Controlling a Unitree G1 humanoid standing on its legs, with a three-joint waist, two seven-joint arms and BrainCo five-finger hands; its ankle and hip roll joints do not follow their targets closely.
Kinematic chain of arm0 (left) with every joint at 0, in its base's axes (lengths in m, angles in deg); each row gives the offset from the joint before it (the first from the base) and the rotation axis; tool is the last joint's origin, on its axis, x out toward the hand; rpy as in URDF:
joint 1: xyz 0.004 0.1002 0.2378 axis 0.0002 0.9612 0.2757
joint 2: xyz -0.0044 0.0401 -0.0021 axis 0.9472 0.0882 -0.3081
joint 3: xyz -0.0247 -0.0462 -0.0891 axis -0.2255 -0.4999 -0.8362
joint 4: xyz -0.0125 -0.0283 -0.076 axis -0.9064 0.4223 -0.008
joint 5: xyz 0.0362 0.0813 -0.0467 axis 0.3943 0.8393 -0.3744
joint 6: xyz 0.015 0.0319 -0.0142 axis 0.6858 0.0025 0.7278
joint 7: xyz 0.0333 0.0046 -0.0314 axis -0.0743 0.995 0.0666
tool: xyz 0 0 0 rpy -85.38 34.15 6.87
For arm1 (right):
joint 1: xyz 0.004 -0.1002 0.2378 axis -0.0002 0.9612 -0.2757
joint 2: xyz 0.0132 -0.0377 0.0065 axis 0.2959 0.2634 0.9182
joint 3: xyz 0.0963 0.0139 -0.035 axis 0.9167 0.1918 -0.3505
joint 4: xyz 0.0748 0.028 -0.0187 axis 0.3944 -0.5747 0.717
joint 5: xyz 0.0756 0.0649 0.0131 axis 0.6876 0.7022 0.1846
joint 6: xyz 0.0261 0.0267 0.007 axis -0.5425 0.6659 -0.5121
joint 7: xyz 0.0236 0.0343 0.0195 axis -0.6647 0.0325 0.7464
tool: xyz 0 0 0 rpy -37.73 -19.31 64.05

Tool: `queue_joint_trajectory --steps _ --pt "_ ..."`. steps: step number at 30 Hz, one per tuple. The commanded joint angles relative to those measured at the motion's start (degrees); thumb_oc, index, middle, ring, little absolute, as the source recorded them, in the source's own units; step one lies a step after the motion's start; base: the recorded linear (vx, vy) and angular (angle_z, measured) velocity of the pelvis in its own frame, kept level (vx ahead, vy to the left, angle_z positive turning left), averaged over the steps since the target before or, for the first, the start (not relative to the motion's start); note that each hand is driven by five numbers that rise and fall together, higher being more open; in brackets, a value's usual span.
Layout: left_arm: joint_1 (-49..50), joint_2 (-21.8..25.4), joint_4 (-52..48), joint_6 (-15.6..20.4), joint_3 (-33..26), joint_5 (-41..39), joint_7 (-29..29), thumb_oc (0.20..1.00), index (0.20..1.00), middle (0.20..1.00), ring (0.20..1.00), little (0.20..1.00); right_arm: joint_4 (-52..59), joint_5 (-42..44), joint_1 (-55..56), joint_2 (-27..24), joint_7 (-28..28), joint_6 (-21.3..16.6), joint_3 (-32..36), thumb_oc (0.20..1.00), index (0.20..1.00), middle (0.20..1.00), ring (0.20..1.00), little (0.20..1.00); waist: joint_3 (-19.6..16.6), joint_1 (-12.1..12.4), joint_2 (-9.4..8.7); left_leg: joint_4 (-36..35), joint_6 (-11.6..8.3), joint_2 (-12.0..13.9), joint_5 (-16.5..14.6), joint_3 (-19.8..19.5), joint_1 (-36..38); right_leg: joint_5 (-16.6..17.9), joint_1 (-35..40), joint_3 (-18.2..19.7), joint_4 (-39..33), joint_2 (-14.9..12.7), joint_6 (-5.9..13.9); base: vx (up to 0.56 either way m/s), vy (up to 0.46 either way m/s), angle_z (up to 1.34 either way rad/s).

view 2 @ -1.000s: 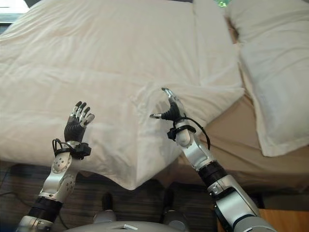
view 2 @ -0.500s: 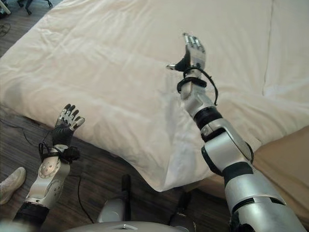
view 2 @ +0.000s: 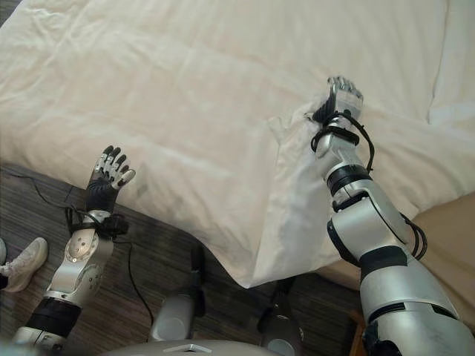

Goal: Making the bed.

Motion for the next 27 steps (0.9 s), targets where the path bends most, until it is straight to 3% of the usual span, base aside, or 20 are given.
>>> queue_joint_trajectory --steps 1,10,14,15,18,19,20,23,27 --pt "-1.4 1.5 -3.1 3.3 0.8 -0.3 -0.8 1.000 1.000 1.000 1.000 1.000 -1.3 1.8 -2.1 -1.0 -0.2 -1.4 -1.3 0.200 0.200 0.200 0.200 0.200 1.0 -0.1 -2.32 0.1 -2.17 1.8 -6.8 5.7 5.9 -3.3 -1.8 -1.8 0.7 -0.3 -0.37 -0.02 0.037 -0.06" --pt "2.7 -0.2 -4.0 1.1 1.1 1.1 -1.2 1.000 1.000 1.000 1.000 1.000 13.2 -0.7 10.0 -3.6 0.4 -0.4 3.5 0.200 0.200 0.200 0.200 0.200 -1.3 -3.6 -7.06 0.1 -0.24 0.2 -10.3 7.1 12.4 -1.5 1.9 -0.8 0.7 -1.5 0.28 -0.02 0.051 -0.07" --pt "3.8 -0.7 -3.1 0.0 1.8 0.1 -2.2 1.000 1.000 1.000 1.000 1.000 20.6 -1.6 17.0 -3.4 1.2 0.0 6.0 0.200 0.200 0.200 0.200 0.200 -1.6 -5.9 -8.85 0.1 0.28 0.0 -10.2 6.9 12.8 0.7 2.6 0.9 0.7 -1.9 0.91 -0.05 0.001 -0.01" --pt "3.8 -0.7 -3.1 0.0 1.8 0.1 -2.2 1.000 1.000 1.000 1.000 1.000 20.6 -1.6 17.1 -3.4 1.2 0.0 6.0 0.200 0.200 0.200 0.200 0.200 -1.6 -5.9 -8.88 0.1 0.29 0.0 -10.1 6.9 12.8 0.7 2.6 0.9 0.7 -2.0 0.90 -0.12 -0.057 -0.16" --pt "4.2 -0.5 -2.3 -0.8 2.2 0.5 -1.8 1.000 1.000 1.000 1.000 1.000 24.0 -2.9 19.6 -1.1 1.6 0.2 6.9 0.200 0.200 0.200 0.200 0.200 -1.2 -4.7 -9.00 0.1 0.93 2.2 -9.7 11.0 14.4 -0.8 6.8 -5.5 3.1 -3.3 -0.11 -0.20 -0.035 -0.42" --pt "4.5 -0.7 -2.3 -1.0 2.3 0.4 -1.6 1.000 1.000 1.000 1.000 1.000 24.1 -3.1 19.8 -0.5 1.6 0.1 7.0 0.200 0.200 0.200 0.200 0.200 -1.7 -4.2 -8.59 0.1 0.94 2.9 -10.5 11.5 15.0 -2.7 8.6 -6.8 5.0 -3.8 -0.10 -0.18 0.012 -0.82" --pt "4.6 -0.7 -2.4 -1.0 2.3 0.4 -1.6 1.000 1.000 1.000 1.000 1.000 24.2 -3.2 19.9 -0.6 1.6 0.2 7.0 0.200 0.200 0.200 0.200 0.200 -1.3 -4.1 -8.77 0.1 1.22 2.8 -9.3 12.5 14.7 -2.3 8.1 -7.4 5.6 -4.1 -0.75 -0.13 0.041 -0.85" --pt "5.8 -0.2 -0.9 -1.9 0.3 -2.9 -4.0 1.000 1.000 1.000 1.000 1.000 26.2 -3.6 23.1 0.5 2.5 -0.3 7.8 0.200 0.200 0.200 0.200 0.200 -2.9 -3.7 -8.33 0.1 1.54 3.3 -9.7 13.6 15.1 -6.2 12.3 -4.9 10.6 -5.0 -0.84 -0.10 -0.001 -0.48" --pt "8.0 -1.4 -1.6 -2.5 -0.2 -4.4 -5.0 1.000 1.000 1.000 1.000 1.000 31.1 -4.7 27.5 -0.5 3.7 -0.9 9.5 0.200 0.200 0.200 0.200 0.200 -5.2 -3.1 -8.55 0.1 1.38 3.9 -8.2 14.9 13.8 -5.9 16.6 -2.0 13.2 -6.2 0.01 -0.15 -0.194 -0.33"
